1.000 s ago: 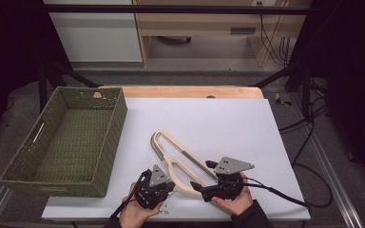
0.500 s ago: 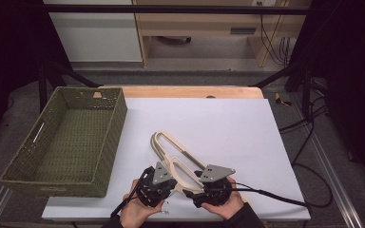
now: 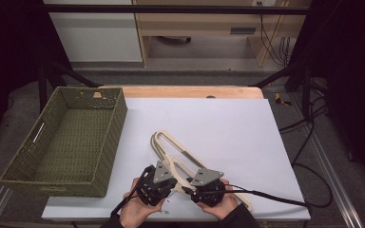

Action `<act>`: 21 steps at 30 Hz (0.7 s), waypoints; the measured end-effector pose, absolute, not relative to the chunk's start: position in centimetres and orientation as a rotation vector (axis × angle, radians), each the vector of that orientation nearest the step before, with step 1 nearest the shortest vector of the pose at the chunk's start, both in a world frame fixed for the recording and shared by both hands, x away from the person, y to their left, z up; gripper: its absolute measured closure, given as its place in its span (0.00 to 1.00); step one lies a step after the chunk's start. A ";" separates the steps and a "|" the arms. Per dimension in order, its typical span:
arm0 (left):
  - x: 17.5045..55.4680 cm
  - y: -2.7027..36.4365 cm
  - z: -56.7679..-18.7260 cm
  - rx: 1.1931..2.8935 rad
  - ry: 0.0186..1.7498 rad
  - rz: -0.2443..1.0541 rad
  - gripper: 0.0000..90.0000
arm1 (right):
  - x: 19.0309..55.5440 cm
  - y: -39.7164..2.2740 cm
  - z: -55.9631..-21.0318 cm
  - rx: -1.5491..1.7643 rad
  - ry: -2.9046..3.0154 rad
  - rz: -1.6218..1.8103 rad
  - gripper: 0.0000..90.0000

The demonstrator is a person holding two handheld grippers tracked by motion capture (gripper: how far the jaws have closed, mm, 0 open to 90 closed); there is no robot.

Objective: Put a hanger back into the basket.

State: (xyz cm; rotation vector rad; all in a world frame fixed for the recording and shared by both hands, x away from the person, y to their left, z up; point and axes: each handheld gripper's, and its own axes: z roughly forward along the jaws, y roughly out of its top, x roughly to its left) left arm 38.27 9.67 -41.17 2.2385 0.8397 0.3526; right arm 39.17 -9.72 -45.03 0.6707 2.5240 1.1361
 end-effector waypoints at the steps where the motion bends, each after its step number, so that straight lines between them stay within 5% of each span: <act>1: 38.3 9.6 -41.2 2.240 0.840 0.355 0.99 | 39.1 -9.7 -45.0 0.670 2.528 1.133 0.78; 10: 38.3 10.0 -40.9 2.192 0.816 0.341 0.95 | 39.1 -9.8 -44.9 0.617 2.527 1.125 0.81; 21: 38.3 13.8 -37.3 1.980 0.758 0.379 0.48 | 39.3 -10.4 -44.2 0.625 2.500 1.096 0.84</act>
